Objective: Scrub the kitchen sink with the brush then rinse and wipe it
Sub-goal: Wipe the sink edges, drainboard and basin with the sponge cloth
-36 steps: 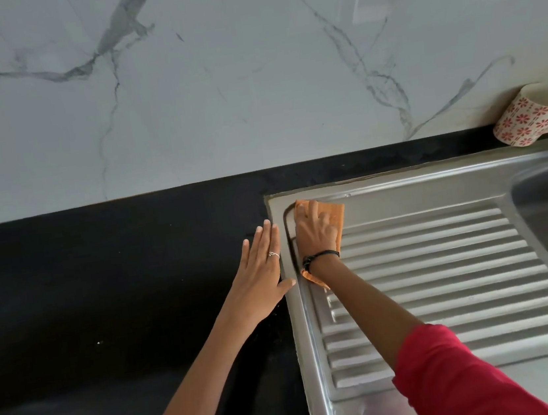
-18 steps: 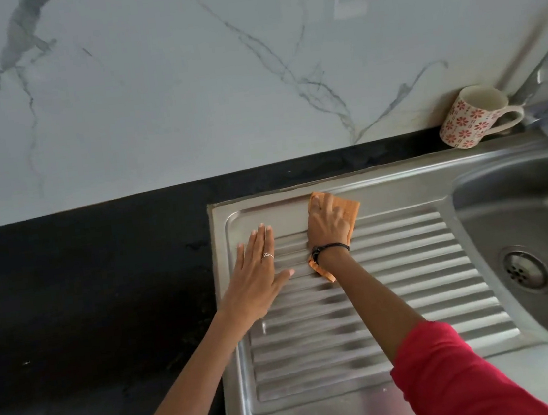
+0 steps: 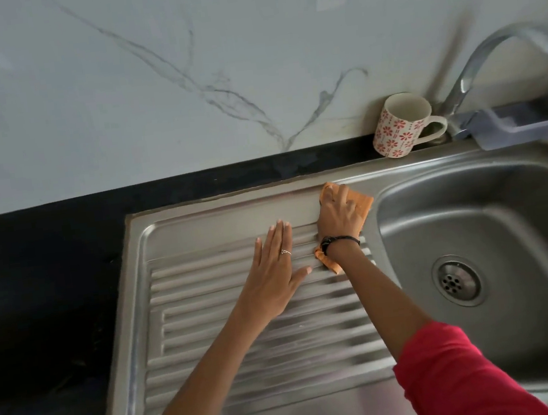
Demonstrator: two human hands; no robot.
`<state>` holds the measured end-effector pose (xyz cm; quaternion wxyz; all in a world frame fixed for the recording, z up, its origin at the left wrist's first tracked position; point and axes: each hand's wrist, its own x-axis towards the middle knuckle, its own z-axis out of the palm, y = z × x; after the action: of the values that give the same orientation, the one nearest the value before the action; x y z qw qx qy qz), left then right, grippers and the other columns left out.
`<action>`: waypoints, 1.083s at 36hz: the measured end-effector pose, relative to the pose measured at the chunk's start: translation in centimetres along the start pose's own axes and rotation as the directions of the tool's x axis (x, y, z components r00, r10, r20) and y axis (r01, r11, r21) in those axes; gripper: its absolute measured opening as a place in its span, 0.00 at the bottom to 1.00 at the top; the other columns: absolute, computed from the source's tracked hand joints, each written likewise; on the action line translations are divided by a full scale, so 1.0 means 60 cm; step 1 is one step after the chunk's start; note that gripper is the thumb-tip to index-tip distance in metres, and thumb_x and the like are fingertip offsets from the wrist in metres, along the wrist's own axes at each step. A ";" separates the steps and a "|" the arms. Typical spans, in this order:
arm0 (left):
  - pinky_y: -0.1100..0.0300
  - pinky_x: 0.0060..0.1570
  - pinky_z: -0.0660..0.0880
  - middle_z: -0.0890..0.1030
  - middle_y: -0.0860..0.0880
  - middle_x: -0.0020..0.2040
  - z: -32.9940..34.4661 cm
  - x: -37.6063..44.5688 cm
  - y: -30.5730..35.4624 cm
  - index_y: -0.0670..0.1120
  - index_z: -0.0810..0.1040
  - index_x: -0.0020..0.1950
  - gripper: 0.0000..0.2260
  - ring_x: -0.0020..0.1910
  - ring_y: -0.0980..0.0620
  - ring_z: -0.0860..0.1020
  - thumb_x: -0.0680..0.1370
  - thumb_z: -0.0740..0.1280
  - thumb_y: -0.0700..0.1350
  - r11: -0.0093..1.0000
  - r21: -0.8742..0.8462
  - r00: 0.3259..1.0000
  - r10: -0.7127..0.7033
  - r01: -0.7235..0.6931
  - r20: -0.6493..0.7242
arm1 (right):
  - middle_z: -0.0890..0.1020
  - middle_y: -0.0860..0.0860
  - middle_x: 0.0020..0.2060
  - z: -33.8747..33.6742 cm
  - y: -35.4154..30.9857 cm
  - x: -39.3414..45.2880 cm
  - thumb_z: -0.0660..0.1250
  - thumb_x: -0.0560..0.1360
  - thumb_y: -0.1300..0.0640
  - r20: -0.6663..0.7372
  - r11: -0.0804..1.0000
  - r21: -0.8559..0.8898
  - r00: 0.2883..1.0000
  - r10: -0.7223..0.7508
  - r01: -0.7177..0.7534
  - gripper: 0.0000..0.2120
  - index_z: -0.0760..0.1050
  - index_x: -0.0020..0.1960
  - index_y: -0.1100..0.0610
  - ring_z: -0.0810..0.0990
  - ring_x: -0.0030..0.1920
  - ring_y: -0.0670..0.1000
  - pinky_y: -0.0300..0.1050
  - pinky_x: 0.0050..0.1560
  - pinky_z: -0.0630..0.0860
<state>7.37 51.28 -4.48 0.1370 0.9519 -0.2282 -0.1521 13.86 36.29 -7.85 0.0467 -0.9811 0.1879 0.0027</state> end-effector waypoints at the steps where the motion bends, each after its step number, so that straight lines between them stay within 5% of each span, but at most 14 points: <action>1: 0.59 0.68 0.30 0.33 0.47 0.75 0.003 0.003 0.011 0.47 0.28 0.69 0.33 0.69 0.55 0.29 0.81 0.51 0.57 1.000 -0.007 1.000 -0.002 0.002 0.007 | 0.63 0.60 0.67 0.000 0.012 0.005 0.53 0.78 0.65 -0.006 1.000 0.014 1.000 0.007 -0.007 0.24 0.55 0.73 0.59 0.76 0.54 0.60 0.52 0.52 0.73; 7: 0.59 0.67 0.30 0.33 0.47 0.75 0.011 0.015 0.051 0.47 0.28 0.68 0.32 0.69 0.55 0.29 0.81 0.51 0.57 0.999 -0.027 1.000 -0.026 0.027 0.012 | 0.63 0.61 0.68 -0.006 0.071 0.031 0.54 0.78 0.63 0.015 0.996 0.030 0.997 0.080 -0.081 0.24 0.55 0.74 0.61 0.74 0.57 0.60 0.50 0.50 0.75; 11: 0.60 0.67 0.30 0.30 0.49 0.73 0.016 0.011 0.061 0.48 0.27 0.68 0.33 0.69 0.55 0.29 0.81 0.50 0.57 0.999 -0.035 0.999 -0.040 0.041 0.003 | 0.80 0.57 0.43 -0.022 0.093 0.044 0.73 0.62 0.61 -0.132 0.980 0.047 0.972 0.197 -0.192 0.20 0.79 0.54 0.60 0.79 0.32 0.53 0.40 0.30 0.73; 15: 0.60 0.68 0.30 0.29 0.51 0.71 0.021 0.002 0.065 0.48 0.27 0.69 0.33 0.70 0.56 0.29 0.81 0.50 0.57 0.997 -0.061 0.999 -0.047 0.047 -0.006 | 0.65 0.62 0.64 0.002 0.122 0.050 0.54 0.78 0.65 0.015 0.956 0.156 0.969 0.247 -0.247 0.23 0.56 0.72 0.64 0.76 0.54 0.61 0.51 0.50 0.74; 18: 0.60 0.67 0.30 0.29 0.51 0.71 0.025 -0.005 0.065 0.48 0.27 0.69 0.33 0.70 0.56 0.29 0.80 0.51 0.57 0.995 -0.078 0.998 -0.060 0.060 -0.007 | 0.60 0.63 0.69 0.005 0.126 0.043 0.51 0.79 0.65 0.055 0.958 0.135 0.967 0.249 -0.254 0.25 0.48 0.74 0.66 0.75 0.57 0.61 0.53 0.52 0.75; 24: 0.60 0.67 0.30 0.28 0.52 0.70 0.019 -0.023 0.063 0.48 0.26 0.69 0.34 0.70 0.56 0.29 0.80 0.51 0.57 0.992 -0.112 0.998 -0.059 0.058 -0.008 | 0.67 0.60 0.62 0.005 0.147 0.008 0.53 0.79 0.65 0.165 0.909 0.228 0.934 0.318 -0.350 0.15 0.66 0.65 0.67 0.78 0.55 0.60 0.51 0.50 0.76; 31: 0.61 0.67 0.30 0.30 0.50 0.73 -0.008 -0.049 0.030 0.49 0.27 0.69 0.34 0.70 0.56 0.29 0.80 0.53 0.56 0.989 -0.138 0.997 -0.066 0.059 -0.045 | 0.67 0.61 0.59 -0.016 0.110 -0.042 0.51 0.76 0.69 -0.058 0.976 0.212 0.996 0.063 -0.049 0.20 0.65 0.66 0.59 0.79 0.48 0.61 0.53 0.46 0.76; 35: 0.60 0.68 0.30 0.29 0.50 0.72 -0.019 -0.070 0.010 0.49 0.27 0.69 0.35 0.70 0.55 0.30 0.80 0.53 0.57 0.988 -0.140 0.996 -0.068 0.059 -0.064 | 0.72 0.57 0.51 -0.001 0.086 -0.058 0.54 0.71 0.68 -0.019 0.998 0.050 0.999 0.049 -0.048 0.18 0.70 0.58 0.56 0.76 0.40 0.57 0.53 0.46 0.72; 39: 0.60 0.67 0.29 0.27 0.51 0.70 -0.026 -0.096 -0.023 0.48 0.26 0.68 0.35 0.70 0.55 0.29 0.80 0.52 0.57 0.988 -0.136 0.994 -0.084 0.074 -0.069 | 0.73 0.56 0.53 -0.005 0.059 -0.066 0.53 0.73 0.67 -0.034 0.999 -0.018 0.998 0.050 -0.050 0.18 0.70 0.60 0.56 0.76 0.43 0.56 0.51 0.49 0.67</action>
<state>3.55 55.50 -2.17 0.2026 0.9539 -0.1742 -0.1367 8.85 34.45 -7.76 0.0342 -0.9764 0.2131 -0.0107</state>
